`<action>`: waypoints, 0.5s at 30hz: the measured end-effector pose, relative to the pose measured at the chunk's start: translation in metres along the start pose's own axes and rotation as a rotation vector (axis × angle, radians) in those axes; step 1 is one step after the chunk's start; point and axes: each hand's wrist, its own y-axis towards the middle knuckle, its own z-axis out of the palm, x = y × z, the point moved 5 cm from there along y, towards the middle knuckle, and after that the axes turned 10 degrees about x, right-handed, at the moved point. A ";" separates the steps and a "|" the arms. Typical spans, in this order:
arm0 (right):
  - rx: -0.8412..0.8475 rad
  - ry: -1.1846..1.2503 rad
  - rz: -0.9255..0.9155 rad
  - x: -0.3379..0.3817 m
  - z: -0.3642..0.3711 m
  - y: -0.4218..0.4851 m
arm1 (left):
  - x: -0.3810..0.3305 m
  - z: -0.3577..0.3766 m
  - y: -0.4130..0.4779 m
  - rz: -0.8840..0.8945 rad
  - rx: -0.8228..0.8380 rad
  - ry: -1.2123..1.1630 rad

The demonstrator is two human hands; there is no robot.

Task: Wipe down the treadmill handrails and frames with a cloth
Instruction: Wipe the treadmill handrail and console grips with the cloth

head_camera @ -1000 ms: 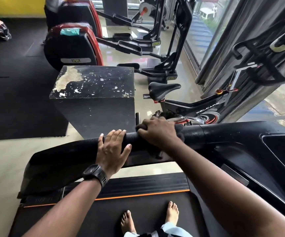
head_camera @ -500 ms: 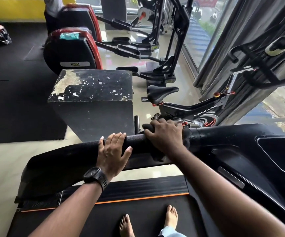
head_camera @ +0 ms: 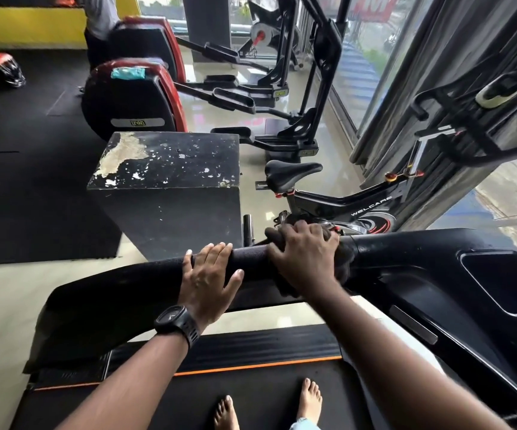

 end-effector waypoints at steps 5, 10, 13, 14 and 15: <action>-0.104 -0.007 -0.243 0.030 0.017 -0.027 | -0.004 0.002 0.001 0.004 0.002 0.010; 0.218 0.019 -0.169 0.011 -0.009 0.034 | -0.006 0.000 0.000 0.006 0.006 0.018; 0.067 0.003 0.016 -0.004 -0.004 0.011 | -0.011 0.001 0.002 0.019 0.022 0.018; -0.004 -0.010 0.013 0.002 0.003 -0.004 | -0.012 0.002 0.002 0.018 0.022 0.017; -0.064 -0.014 -0.029 0.009 0.010 -0.018 | -0.014 0.002 0.003 0.014 0.017 0.018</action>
